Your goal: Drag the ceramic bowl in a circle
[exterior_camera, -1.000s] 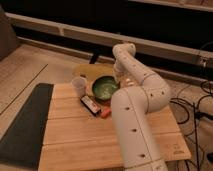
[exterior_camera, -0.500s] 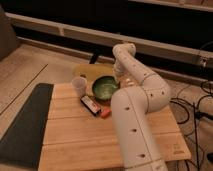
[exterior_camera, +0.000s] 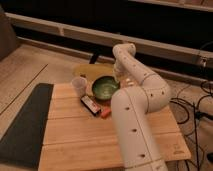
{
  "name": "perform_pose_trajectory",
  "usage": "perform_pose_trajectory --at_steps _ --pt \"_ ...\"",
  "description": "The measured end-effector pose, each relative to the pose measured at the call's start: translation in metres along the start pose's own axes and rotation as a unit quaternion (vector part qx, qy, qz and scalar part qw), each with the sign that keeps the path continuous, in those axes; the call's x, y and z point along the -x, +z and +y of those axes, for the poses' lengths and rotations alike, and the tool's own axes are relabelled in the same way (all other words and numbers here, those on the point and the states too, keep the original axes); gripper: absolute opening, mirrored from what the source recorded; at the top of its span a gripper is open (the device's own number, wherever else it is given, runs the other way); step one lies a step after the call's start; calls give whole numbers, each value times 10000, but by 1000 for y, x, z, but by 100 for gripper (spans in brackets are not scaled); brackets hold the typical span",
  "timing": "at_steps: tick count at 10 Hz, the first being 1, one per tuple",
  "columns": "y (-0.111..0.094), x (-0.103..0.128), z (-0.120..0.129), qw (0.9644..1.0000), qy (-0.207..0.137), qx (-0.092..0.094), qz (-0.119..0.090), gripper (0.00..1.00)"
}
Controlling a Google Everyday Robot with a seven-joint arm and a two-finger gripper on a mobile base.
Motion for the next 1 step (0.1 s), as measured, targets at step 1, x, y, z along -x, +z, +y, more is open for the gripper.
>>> perform_pose_trajectory --at_steps 1 --pt "0 0 0 10000 -1 0 0 80"
